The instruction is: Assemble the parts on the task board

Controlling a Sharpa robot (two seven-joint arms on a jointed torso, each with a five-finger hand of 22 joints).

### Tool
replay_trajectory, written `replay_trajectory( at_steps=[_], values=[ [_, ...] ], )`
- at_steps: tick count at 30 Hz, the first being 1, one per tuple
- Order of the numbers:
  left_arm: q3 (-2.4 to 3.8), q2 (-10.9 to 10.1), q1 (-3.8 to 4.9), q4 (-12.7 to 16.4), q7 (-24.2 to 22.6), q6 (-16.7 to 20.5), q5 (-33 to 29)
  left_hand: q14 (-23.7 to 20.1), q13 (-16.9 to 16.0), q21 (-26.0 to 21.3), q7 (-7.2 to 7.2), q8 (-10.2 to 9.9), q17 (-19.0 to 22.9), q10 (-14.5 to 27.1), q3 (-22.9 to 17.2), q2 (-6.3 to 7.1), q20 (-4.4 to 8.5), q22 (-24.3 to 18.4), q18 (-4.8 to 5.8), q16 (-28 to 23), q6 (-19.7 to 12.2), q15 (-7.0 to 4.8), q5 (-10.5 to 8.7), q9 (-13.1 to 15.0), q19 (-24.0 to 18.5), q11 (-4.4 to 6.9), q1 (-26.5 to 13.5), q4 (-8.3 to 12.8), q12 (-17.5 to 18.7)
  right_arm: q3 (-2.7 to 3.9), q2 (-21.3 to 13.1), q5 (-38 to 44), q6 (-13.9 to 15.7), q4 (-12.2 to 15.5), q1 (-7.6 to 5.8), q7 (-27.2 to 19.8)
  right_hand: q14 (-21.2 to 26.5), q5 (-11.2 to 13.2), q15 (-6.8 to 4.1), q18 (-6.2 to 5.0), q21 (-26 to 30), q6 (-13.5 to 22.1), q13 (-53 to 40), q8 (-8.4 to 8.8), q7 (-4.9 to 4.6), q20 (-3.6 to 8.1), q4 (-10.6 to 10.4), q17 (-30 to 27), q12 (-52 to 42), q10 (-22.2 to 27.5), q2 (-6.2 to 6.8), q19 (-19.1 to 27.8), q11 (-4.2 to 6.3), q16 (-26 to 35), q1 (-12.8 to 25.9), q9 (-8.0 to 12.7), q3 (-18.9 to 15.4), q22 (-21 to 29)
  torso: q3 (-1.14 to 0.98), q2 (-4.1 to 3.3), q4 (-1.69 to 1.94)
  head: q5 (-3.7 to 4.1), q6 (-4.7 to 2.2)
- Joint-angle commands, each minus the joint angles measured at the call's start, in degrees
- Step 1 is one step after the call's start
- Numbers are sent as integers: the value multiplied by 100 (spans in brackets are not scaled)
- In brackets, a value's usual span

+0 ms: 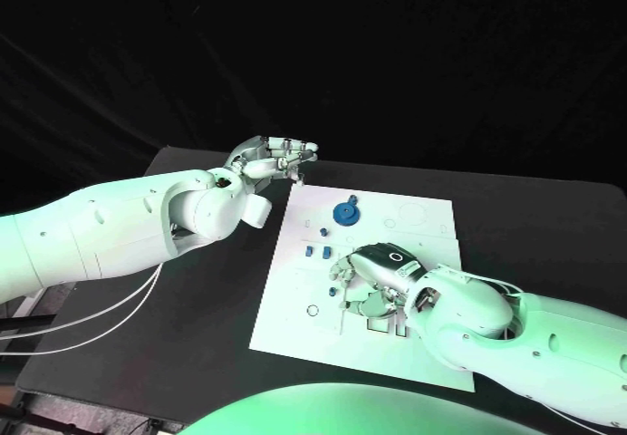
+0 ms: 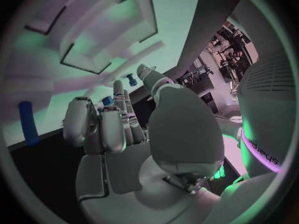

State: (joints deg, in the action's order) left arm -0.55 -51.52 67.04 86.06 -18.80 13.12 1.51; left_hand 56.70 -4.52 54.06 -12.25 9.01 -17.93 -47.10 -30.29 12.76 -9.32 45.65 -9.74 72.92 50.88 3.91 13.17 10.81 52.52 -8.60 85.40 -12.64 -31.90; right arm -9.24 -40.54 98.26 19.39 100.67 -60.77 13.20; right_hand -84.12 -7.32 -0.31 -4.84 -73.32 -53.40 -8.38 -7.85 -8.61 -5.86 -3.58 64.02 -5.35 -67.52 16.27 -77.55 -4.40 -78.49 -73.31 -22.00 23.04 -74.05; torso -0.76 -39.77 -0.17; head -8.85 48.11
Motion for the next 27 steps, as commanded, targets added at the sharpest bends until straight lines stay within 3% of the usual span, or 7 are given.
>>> replay_trajectory(
  at_steps=[1, 11, 12, 13, 14, 16, 27],
  values=[
    [4, -1, 3, 10, -14, -105, -8, 11, 6, 20, -4, 3, 0, 40, -37, -3, -37, 0, -83, -28, -35, 43, 12, 7, 16, -13, -56, 7, -13, 13, -215, -80, 200, 169, -104, 2, -99, 8, 31, 20, 7, -31, -2, 12, 34, -29, -32, 12, -54, 42, -78, -10, -1, -8, -45, 6, -91, -26, 5, 6, -7, 2, -21],
    [3, -11, 3, -10, -28, -136, -10, 13, 6, 25, -8, 4, -4, 58, -36, 9, -44, 3, -82, -26, -54, 51, -1, 12, 23, -19, -114, 1, -25, 45, -1115, -792, -28, 413, -754, 3, -100, -3, 73, 13, 67, -154, 76, -4, 14, -59, -139, 22, -111, 266, -161, 8, -54, -48, -215, 14, -354, -4, 9, 16, -8, 91, -68],
    [3, -10, 3, -12, -34, -144, -11, 13, 5, 22, -9, 8, -7, 65, -24, 19, -49, 1, -81, -25, -61, 55, -6, 17, 23, -21, -157, -10, -34, 45, -1177, -826, -92, 383, -798, 10, -93, -7, 82, 1, 119, -128, 116, 24, 15, -71, -194, 13, -120, 355, -186, 38, -62, -52, -261, 30, -560, 29, 10, 18, -9, 102, -75],
    [3, -9, 3, -14, -40, -153, -13, 14, 1, 10, -8, 15, -12, 78, 24, 46, -58, -7, -82, -21, -70, 64, -11, 25, 18, -18, -252, -46, -52, 46, -1226, -851, -171, 346, -832, 29, -70, -27, 119, -12, 210, -65, 224, 90, 2, -101, -375, -56, -191, 533, -350, 75, -69, -41, -523, 65, -1279, 74, 10, 15, -9, 111, -85],
    [3, -7, 3, -17, -44, -158, -14, 13, -4, -11, -3, 25, -18, 93, 102, 81, -68, -20, -82, -17, -82, 67, -20, 35, 12, -18, -349, -81, -76, 45, -1264, -872, -249, 305, -859, 49, -42, -102, 138, -36, 340, 56, 344, 180, -38, -143, -756, -143, -284, 711, -600, 122, -210, -15, -1006, 102, -2312, 148, 10, 19, -11, 116, -92],
    [3, -4, 3, -22, -36, -156, -19, 3, -17, -57, 0, 48, -29, 124, 261, 115, -78, -50, -83, -13, -97, 72, -38, 57, 5, -13, -486, -137, -128, 43, -1314, -922, -382, 240, -892, 82, -40, -77, 169, -63, 473, 126, 432, 228, -56, -154, -1325, -158, -333, 897, -408, 171, -164, -29, -1229, 118, -2574, 233, 9, 23, -12, 114, -104],
    [-4, -1, 2, -34, 60, -198, -44, -121, -42, -223, -9, 94, -50, 248, 679, 65, -111, -144, -79, -7, -165, 99, -65, 108, -75, -30, -628, -274, -253, 4, -1282, -1069, -876, 68, -915, 182, -76, -64, 162, -54, 442, 11, 439, 168, -54, -151, -1319, -11, -432, 868, -515, 119, -152, -114, -1301, 96, -2551, 191, 12, 1, 6, 118, -106]
  ],
)
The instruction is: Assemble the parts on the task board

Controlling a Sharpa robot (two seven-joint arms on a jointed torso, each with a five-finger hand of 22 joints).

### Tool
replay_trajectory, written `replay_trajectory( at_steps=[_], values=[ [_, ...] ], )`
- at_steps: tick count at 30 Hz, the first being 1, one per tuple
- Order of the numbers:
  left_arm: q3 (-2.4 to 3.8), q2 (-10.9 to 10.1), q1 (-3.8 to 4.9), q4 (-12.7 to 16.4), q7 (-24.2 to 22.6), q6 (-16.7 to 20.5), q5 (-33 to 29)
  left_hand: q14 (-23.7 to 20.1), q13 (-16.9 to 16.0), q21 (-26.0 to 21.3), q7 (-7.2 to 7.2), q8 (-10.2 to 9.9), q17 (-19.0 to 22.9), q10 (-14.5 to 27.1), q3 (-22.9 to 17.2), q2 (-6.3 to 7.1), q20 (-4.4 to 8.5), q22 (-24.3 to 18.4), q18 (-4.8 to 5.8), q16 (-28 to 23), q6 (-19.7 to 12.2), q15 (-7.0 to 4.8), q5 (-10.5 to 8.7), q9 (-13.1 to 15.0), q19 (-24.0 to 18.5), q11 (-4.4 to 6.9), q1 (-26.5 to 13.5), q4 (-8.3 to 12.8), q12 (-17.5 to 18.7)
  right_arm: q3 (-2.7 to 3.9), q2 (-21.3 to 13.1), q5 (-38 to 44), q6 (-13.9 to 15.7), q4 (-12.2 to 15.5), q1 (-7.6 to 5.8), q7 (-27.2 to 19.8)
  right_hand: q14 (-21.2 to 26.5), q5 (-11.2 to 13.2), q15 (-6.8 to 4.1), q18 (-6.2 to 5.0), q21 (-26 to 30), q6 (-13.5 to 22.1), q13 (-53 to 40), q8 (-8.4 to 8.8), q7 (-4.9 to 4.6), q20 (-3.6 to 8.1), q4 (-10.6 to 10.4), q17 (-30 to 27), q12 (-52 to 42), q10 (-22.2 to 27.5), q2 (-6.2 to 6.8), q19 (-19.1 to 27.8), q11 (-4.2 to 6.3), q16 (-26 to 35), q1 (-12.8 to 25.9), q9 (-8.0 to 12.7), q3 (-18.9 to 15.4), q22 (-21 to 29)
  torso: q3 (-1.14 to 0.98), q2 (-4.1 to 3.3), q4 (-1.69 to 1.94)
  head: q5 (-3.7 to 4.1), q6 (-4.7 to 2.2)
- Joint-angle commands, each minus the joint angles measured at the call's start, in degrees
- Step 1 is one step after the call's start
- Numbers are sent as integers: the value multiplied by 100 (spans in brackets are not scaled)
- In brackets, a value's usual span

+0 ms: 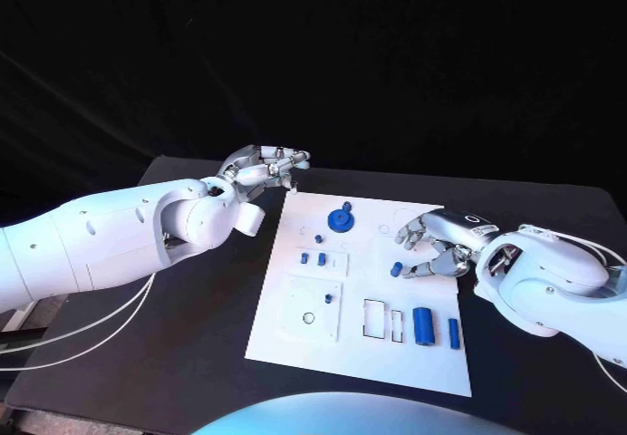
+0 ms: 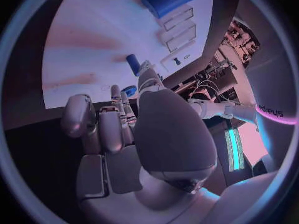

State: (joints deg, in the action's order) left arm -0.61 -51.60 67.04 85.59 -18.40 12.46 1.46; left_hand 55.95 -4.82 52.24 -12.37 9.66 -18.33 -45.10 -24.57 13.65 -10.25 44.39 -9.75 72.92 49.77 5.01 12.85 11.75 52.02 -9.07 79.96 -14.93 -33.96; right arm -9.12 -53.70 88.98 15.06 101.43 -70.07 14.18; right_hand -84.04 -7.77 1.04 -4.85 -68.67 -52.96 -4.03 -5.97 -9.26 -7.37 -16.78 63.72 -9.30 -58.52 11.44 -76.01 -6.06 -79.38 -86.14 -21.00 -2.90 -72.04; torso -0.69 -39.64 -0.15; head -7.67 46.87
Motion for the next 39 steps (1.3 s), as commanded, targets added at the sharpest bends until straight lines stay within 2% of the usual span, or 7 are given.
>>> replay_trajectory(
  at_steps=[1, 8, 13, 18, 23, 33, 39],
  values=[
    [2, 6, 3, 12, 22, -131, -40, -50, -14, -51, 2, 31, -13, 58, 146, -30, -19, -25, -80, -3, -63, -10, -34, 17, -23, 17, -90, -59, -59, -12, 49, -153, -485, -14, 25, 92, -87, -16, 24, -51, -37, -38, 3, -22, 18, 3, 3, 30, -51, -50, -46, -47, 20, -31, -25, -5, 52, -23, 5, -12, 1, -1, 19],
    [2, 0, 3, 6, 32, -139, -43, -55, -17, -63, 1, 32, -16, 74, 207, -44, -21, -33, -80, 4, -82, -8, -35, 21, -18, 16, -98, -84, -77, -26, 150, -137, -619, -71, 87, 113, -103, 7, -26, -28, -110, -215, 1, -98, 48, 46, 29, 105, -189, -343, -237, -131, 77, -81, -136, -19, 228, -108, 3, -7, 4, 5, 23],
    [1, -2, 3, 8, 41, -144, -44, -57, -19, -68, 1, 34, -18, 81, 228, -56, -22, -37, -80, 7, -88, -8, -34, 24, -15, 15, -97, -93, -84, -30, 218, -168, -601, -123, 113, 115, -113, 0, -85, 33, -349, -425, 25, -112, 113, 100, 4, 102, -96, -776, -513, -314, 138, -111, -237, 37, 782, -337, 0, -7, -5, 10, 10],
    [1, -3, 3, 8, 52, -146, -44, -58, -20, -72, 1, 36, -19, 87, 241, -77, -22, -40, -80, 10, -91, -8, -30, 26, -12, 14, -92, -101, -91, -32, 261, -194, -606, -146, 129, 108, -111, -5, -117, 58, -450, -583, 26, -119, 133, 135, 8, 44, 37, -1008, -581, -394, 177, -103, -172, 70, 1150, -436, -2, -8, -5, 18, 15],
    [1, -4, 3, 10, 59, -146, -44, -58, -21, -74, 0, 38, -20, 90, 247, -92, -22, -42, -81, 12, -94, -8, -28, 28, -10, 14, -84, -103, -97, -32, 286, -195, -569, -153, 144, 100, -113, -11, -138, 70, -491, -708, 25, -124, 137, 157, 16, 32, 159, -1168, -558, -426, 196, -111, -194, 90, 1561, -487, -5, -9, -4, 21, 27],
    [1, -6, 3, 9, 87, -157, -43, -59, -22, -79, 0, 41, -22, 101, 257, -120, -22, -45, -81, 16, -100, -8, -24, 32, -4, 14, -57, -100, -107, -33, 324, -159, -372, -151, 164, 146, -108, 15, -139, 84, -532, -817, 5, -91, 123, 167, 40, -26, 449, -1433, -129, -467, 202, -123, 206, 105, 2670, -575, -1, -5, -5, 44, 34],
    [1, -10, 3, 9, 96, -160, -43, -60, -23, -83, 0, 46, -24, 113, 267, -142, -22, -49, -82, 21, -108, -9, -20, 37, 4, 14, -13, -86, -119, -32, 318, -82, -150, -151, 168, 218, -111, 15, -162, 88, -548, -926, -13, -153, 159, 179, 100, -18, 466, -1539, -122, -483, 232, -136, 240, 63, 2931, -603, 2, -4, -4, 48, 33]
  ],
)
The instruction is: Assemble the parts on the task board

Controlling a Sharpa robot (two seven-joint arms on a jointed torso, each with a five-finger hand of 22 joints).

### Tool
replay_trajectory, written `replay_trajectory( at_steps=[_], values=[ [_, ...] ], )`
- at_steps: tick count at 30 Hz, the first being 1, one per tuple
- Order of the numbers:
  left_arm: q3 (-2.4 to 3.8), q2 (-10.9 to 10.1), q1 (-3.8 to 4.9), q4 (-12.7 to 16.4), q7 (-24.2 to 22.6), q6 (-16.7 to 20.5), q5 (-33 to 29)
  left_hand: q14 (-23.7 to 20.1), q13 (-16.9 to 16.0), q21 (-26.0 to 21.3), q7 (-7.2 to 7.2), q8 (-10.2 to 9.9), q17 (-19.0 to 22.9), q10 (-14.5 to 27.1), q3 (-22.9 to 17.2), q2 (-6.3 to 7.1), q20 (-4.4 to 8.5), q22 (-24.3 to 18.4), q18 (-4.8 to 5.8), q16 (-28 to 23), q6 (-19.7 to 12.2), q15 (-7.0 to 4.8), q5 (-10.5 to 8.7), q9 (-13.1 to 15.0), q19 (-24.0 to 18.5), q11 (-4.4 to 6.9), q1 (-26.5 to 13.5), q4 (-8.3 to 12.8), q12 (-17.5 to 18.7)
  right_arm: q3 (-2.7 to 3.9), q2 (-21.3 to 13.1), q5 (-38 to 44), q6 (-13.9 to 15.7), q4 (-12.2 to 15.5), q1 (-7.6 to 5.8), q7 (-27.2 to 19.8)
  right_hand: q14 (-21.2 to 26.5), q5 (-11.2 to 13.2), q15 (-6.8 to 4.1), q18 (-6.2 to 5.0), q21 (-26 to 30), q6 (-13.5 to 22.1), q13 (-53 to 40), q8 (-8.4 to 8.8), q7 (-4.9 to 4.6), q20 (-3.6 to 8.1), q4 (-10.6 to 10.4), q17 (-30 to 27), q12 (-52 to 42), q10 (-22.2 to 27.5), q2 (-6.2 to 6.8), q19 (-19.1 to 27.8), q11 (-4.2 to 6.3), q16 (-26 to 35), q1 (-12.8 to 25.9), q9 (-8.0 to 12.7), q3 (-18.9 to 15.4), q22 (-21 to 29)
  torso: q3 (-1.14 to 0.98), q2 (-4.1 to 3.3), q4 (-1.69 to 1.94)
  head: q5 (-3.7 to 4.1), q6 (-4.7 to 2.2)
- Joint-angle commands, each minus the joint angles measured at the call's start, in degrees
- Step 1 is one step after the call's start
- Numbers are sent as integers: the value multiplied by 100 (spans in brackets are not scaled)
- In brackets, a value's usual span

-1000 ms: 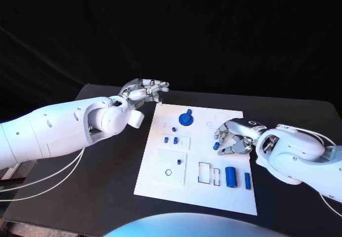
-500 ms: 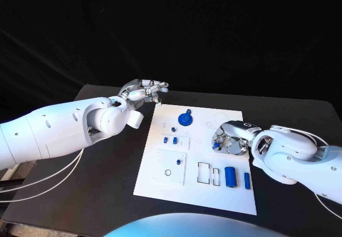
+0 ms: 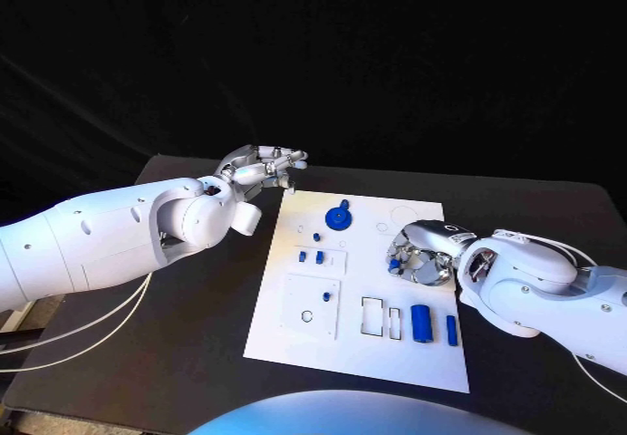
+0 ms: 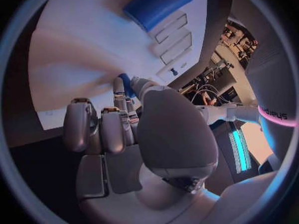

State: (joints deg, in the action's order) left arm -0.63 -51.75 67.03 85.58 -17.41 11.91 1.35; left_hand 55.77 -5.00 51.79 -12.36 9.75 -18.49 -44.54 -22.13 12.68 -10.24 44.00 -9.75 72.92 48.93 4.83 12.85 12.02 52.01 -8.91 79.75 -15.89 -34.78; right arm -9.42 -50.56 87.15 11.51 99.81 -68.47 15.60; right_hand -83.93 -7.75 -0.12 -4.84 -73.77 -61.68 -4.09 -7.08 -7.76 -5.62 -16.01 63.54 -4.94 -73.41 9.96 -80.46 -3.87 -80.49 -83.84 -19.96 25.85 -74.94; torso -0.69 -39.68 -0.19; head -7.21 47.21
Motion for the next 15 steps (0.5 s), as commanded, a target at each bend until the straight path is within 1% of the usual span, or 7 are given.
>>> replay_trajectory(
  at_steps=[1, 2, 4, 8, 11, 15],
  values=[
    [3, 4, 3, 10, -1, -105, -32, -43, -5, -39, 0, 38, -8, 60, 24, -49, -22, -11, -82, 22, -25, 9, -20, 11, 5, -2, 17, 13, -39, -2, -1, 118, 254, 14, 9, 83, -132, 13, -68, 96, -76, -124, -14, -94, 37, 20, 88, 38, 30, -110, -11, -62, 33, -44, -20, -77, 198, -348, 2, 1, 1, 6, -2],
    [3, 3, 3, 10, 1, -105, -32, -43, -5, -39, 0, 38, -8, 60, 24, -49, -22, -11, -82, 22, -25, 9, -20, 11, 5, -2, 17, 13, -39, -1, -16, 138, 334, 26, 9, 87, -135, 12, -72, 98, -85, -140, -16, -109, 45, 25, 112, 49, 32, -126, -16, -68, 41, -50, -28, -89, 242, -357, 2, 2, 3, 10, -4],
    [3, 1, 3, 9, 5, -104, -31, -44, -6, -40, 0, 39, -9, 63, 26, -54, -22, -12, -82, 23, -27, 9, -18, 13, 7, -2, 31, 18, -43, 0, -43, 135, 403, 57, 9, 80, -133, 15, -89, 98, -83, -180, -26, -156, 67, 42, 186, 37, 30, -194, -18, -68, 64, -50, -26, -129, 369, -363, 1, 1, 4, 12, -8],
    [3, -5, 3, 8, 14, -99, -31, -44, -6, -41, -1, 40, -9, 66, 28, -59, -21, -13, -82, 23, -28, 9, -17, 14, 9, -2, 42, 23, -45, 10, -114, 106, 520, 169, -18, 46, -134, 22, -98, 100, -87, -199, -29, -205, 80, 54, 263, 41, 52, -229, 12, -72, 75, -56, 24, -180, 482, -375, -5, -4, 5, 16, -24],
    [3, -4, 3, 6, 16, -100, -31, -47, -5, -43, -2, 43, -9, 73, 31, -65, -21, -14, -82, 24, -30, 10, -15, 16, 11, -2, 63, 30, -49, 21, -157, 64, 586, 262, -73, 17, -132, 25, -104, 99, -77, -212, -32, -238, 89, 60, 308, 32, 64, -249, 31, -67, 81, -54, 63, -215, 538, -374, -5, -4, 2, 14, -22],
    [3, 3, 3, 9, 14, -114, 11, -48, -5, -44, -2, 44, -9, 78, 33, -68, -20, -15, -82, 24, -33, 10, -11, 18, 13, -3, 76, 36, -52, 45, -220, -62, 656, 430, -184, -30, -130, 26, -106, 100, -81, -215, -33, -251, 92, 62, 327, 24, 69, -257, 38, -69, 83, -52, 80, -230, 562, -379, -3, 1, 2, 8, -26]
  ],
)
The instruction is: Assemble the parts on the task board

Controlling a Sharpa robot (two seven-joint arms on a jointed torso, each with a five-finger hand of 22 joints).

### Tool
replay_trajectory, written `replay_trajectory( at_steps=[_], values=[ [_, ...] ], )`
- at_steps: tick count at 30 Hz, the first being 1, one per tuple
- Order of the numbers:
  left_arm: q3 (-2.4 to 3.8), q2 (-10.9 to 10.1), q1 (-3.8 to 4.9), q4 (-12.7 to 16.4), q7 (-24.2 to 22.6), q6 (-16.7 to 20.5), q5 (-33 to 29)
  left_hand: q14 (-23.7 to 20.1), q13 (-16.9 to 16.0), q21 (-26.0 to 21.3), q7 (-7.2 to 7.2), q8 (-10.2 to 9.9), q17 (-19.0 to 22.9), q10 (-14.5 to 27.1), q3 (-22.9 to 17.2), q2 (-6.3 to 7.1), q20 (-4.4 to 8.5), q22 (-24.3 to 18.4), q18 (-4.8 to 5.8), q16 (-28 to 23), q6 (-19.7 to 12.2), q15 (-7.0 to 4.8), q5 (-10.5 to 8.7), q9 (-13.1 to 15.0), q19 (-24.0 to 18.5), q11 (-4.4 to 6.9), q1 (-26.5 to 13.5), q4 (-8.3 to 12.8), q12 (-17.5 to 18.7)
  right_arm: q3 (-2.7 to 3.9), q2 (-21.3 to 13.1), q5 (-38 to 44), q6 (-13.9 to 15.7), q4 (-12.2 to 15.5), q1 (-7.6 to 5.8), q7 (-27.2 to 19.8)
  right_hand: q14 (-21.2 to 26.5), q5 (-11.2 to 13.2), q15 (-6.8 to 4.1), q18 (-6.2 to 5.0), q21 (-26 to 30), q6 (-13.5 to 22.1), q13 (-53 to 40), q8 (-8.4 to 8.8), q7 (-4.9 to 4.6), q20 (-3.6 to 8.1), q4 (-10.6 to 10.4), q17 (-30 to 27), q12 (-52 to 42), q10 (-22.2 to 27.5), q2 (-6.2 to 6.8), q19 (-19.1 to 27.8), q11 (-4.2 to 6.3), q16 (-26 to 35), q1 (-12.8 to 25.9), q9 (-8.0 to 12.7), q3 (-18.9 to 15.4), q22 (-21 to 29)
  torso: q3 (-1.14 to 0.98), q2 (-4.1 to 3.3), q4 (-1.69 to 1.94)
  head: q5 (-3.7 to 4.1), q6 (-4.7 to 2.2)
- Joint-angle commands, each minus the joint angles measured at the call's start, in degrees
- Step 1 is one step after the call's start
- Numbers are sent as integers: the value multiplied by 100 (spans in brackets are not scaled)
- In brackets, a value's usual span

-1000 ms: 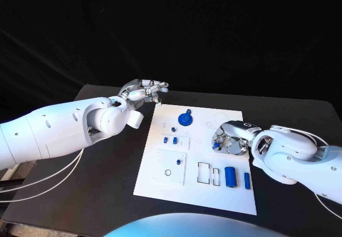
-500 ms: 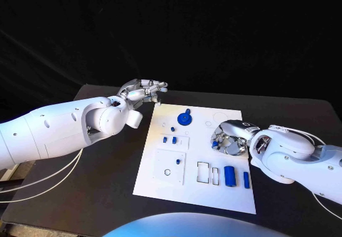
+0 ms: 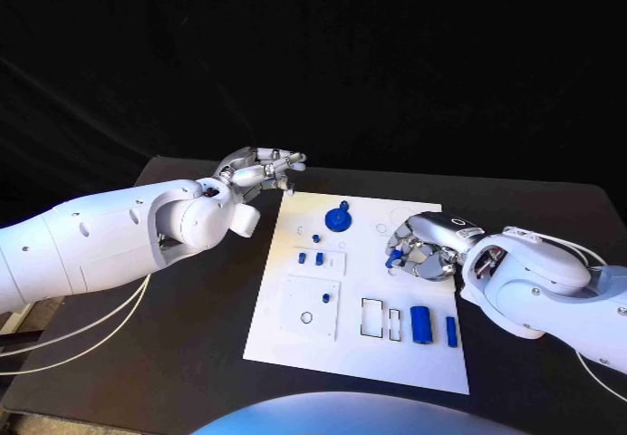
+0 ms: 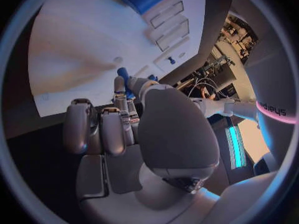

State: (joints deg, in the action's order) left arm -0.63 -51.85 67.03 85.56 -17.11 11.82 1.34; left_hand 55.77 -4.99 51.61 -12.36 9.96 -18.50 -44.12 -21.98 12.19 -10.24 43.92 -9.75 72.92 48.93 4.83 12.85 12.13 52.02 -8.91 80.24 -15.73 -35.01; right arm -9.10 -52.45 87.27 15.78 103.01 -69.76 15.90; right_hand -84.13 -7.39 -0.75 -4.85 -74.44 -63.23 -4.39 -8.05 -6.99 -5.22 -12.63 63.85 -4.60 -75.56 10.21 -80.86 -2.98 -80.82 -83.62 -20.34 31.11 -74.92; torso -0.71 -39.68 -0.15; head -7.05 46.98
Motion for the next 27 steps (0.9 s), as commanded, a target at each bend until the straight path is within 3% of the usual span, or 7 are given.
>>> replay_trajectory(
  at_steps=[1, 7, 11, 19, 27],
  values=[
    [3, 16, 3, 14, -18, -113, 23, -48, -6, -27, -2, 23, -8, 36, 18, -18, -21, -8, -82, 24, -33, 10, -11, 6, 13, -3, 27, 20, -29, 20, -43, -98, 252, 160, -83, -75, -109, -10, -43, 100, -14, -60, -3, -155, 15, 22, -10, -6, 36, -42, 13, -30, -5, -19, 59, -191, 35, -380, -3, -2, 2, -12, -2],
    [3, 28, 3, 17, -30, -134, 44, -48, -5, -28, -3, 23, -9, 41, 20, -20, -21, -8, -82, 25, -36, 10, -7, 7, 15, -3, 38, 25, -31, 44, 69, -168, 383, 399, -153, -170, -117, -7, -51, 104, -28, -62, -8, -194, 26, 29, 57, 24, 47, -74, 38, -39, 5, -34, 112, -239, 104, -398, -19, -14, 4, -25, 8],
    [3, 42, 3, 10, -37, -136, 41, -48, -5, -28, -3, 23, -9, 41, 20, -20, -21, -8, -82, 25, -36, 10, -7, 7, 15, -3, 38, 25, -31, 46, 348, -205, 417, 402, -113, -242, -116, -7, -53, 101, -16, -57, -8, -203, 26, 31, 81, 15, 52, -77, 43, -33, 6, -33, 123, -253, 126, -392, -5, -8, -17, -58, 11],
    [3, 100, 3, -2, -46, -144, 34, -49, -5, -29, -3, 24, -9, 45, 25, -19, -21, -9, -82, 25, -38, 10, -6, 8, 16, -4, 44, 28, -33, 33, 1034, -91, 436, 286, 257, -434, -111, -6, -54, 92, 23, -40, -7, -214, 22, 34, 126, -8, 64, -76, 45, -12, 4, -26, 139, -274, 166, -368, 1, -1, 9, -101, 47],
    [3, 166, 3, -27, -42, -148, 32, -51, -5, -30, -3, 26, -9, 48, 29, -22, -20, -10, -82, 25, -39, 11, -4, 10, 17, -5, 51, 29, -36, -13, 1427, -139, 371, 67, 659, -562, -106, -1, -49, 84, 61, -17, -6, -220, 12, 33, 143, -28, 73, -72, 47, 9, -5, -20, 192, -293, 188, -345, 7, 3, 0, -185, 86]
  ],
)
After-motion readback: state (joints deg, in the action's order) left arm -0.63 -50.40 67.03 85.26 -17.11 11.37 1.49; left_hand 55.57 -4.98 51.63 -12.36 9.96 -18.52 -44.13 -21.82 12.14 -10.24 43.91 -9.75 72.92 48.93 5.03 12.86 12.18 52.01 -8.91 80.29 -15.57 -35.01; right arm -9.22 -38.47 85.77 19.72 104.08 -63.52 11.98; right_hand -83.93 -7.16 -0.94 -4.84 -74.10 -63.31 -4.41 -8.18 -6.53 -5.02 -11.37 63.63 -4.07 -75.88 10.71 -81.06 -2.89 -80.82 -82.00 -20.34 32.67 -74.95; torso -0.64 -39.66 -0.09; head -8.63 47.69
